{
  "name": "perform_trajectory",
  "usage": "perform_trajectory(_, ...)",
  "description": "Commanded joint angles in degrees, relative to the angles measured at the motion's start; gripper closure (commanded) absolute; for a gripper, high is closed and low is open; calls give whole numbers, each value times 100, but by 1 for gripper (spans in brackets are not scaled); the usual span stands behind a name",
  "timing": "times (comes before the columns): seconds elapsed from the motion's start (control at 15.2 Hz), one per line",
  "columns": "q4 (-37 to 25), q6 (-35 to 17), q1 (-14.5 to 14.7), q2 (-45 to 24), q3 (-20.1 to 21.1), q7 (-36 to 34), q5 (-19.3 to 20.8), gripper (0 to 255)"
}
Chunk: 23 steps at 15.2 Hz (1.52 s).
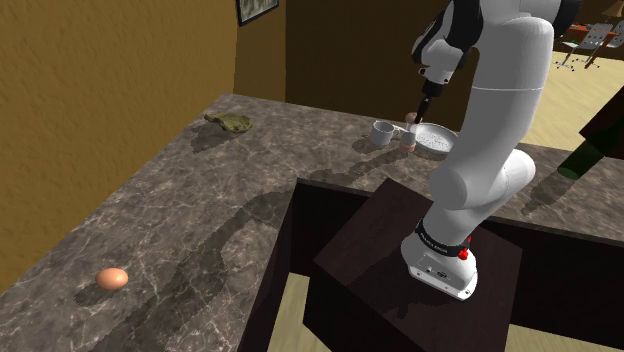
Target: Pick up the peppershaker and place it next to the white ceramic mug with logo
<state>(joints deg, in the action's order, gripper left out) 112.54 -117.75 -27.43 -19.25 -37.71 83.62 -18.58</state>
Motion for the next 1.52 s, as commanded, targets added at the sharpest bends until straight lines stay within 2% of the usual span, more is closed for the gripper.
perform_trajectory(0.0, 21, -38, -9, -20, 7, 21, -20, 255)
perform_trajectory(0.4, 20, -38, -9, -21, 7, 21, -20, 255)
perform_trajectory(0.46, 21, -38, -9, -20, 7, 21, -20, 0)
perform_trajectory(0.79, 21, -38, -9, -20, 7, 20, -19, 0)
perform_trajectory(1.06, -425, 598, 7, 239, -117, -146, 236, 0)
perform_trajectory(1.45, -425, 598, 7, 239, -117, -146, 236, 0)
